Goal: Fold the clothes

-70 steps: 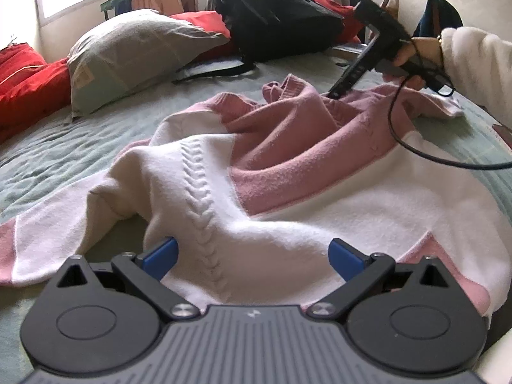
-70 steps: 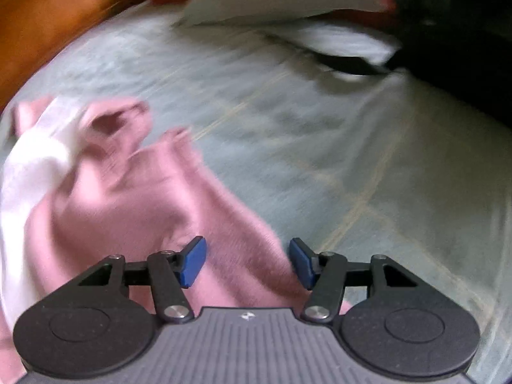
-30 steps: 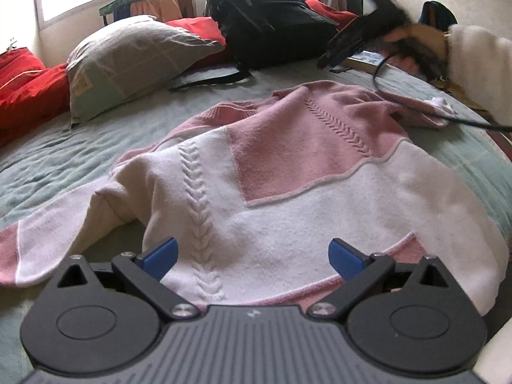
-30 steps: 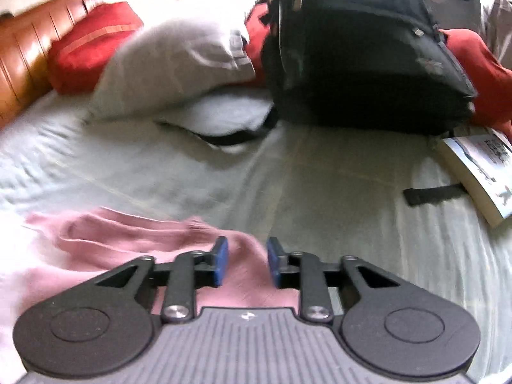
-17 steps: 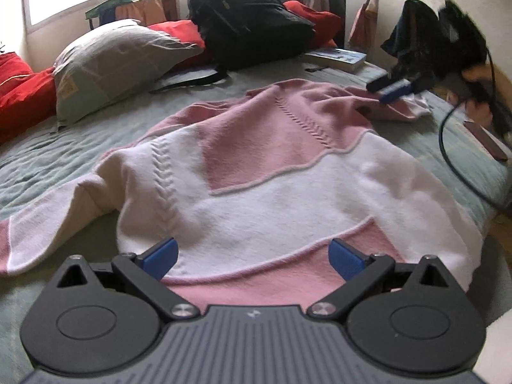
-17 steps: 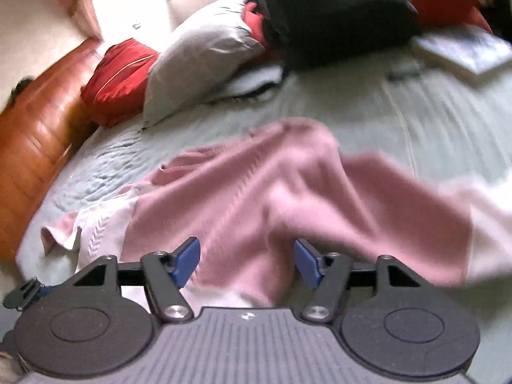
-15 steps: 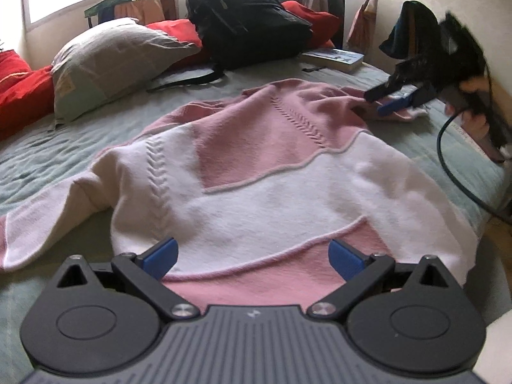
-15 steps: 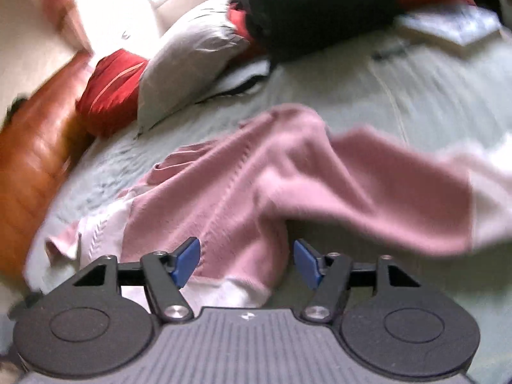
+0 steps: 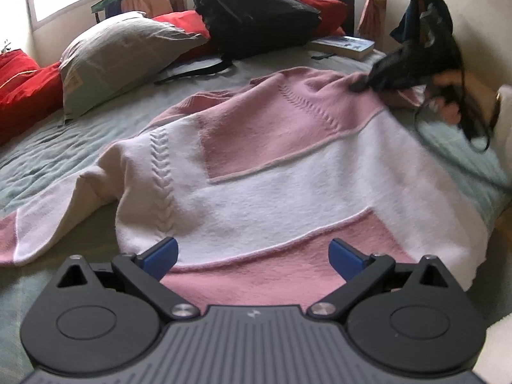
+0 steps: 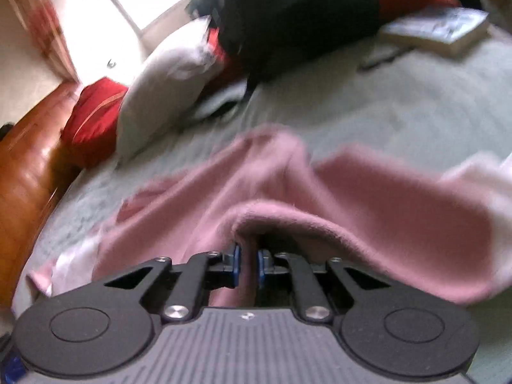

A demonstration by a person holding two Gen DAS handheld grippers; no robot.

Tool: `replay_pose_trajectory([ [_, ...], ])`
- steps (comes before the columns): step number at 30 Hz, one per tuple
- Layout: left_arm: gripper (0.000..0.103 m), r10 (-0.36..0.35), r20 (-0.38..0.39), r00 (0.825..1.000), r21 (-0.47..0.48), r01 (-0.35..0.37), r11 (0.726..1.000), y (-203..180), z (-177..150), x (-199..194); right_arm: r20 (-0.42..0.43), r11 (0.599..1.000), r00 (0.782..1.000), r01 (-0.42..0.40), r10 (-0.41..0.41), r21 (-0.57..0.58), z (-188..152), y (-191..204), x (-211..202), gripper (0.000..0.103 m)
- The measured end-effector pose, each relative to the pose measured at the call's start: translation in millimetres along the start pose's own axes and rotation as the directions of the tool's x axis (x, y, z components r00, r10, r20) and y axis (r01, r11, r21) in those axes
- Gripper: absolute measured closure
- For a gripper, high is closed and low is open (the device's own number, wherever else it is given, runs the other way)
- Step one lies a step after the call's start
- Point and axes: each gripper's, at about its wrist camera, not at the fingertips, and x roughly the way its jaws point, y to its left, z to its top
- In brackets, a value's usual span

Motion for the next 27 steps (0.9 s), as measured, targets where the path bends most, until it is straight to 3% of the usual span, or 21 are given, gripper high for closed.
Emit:
replay_pose_trajectory([
  [3, 0.003, -0.007, -0.002, 1.000, 0.002, 0.007, 1.000, -1, 2, 4, -0.033, 0.999, 0.999, -0.040, 0.040, 0.009, 4, -4, 1, 0.087],
  [6, 0.003, -0.016, 0.006, 1.000, 0.019, 0.016, 1.000, -7, 3, 3, -0.069, 1.000, 0.998, -0.003, 0.001, -0.020, -15, -1, -6, 0.079],
  [16, 0.003, -0.058, 0.015, 0.998, 0.046, 0.057, 0.997, -24, -2, -8, -0.005, 0.987, 0.991, 0.136, -0.137, -0.090, -145, 24, -106, 0.079],
  [19, 0.003, -0.071, 0.023, 0.997, 0.062, 0.070, 0.996, -32, -4, -14, 0.004, 0.989, 0.990, 0.141, -0.141, -0.046, -181, 30, -118, 0.079],
  [23, 0.003, -0.075, 0.035, 0.997, 0.075, 0.072, 0.995, -40, -6, -23, 0.044, 0.983, 0.986, 0.166, -0.163, -0.080, -203, 49, -122, 0.079],
  [27, 0.003, -0.070, 0.052, 0.996, 0.087, 0.065, 0.994, -44, -10, -34, 0.069, 0.983, 0.984, 0.169, -0.164, -0.073, -205, 63, -124, 0.079],
])
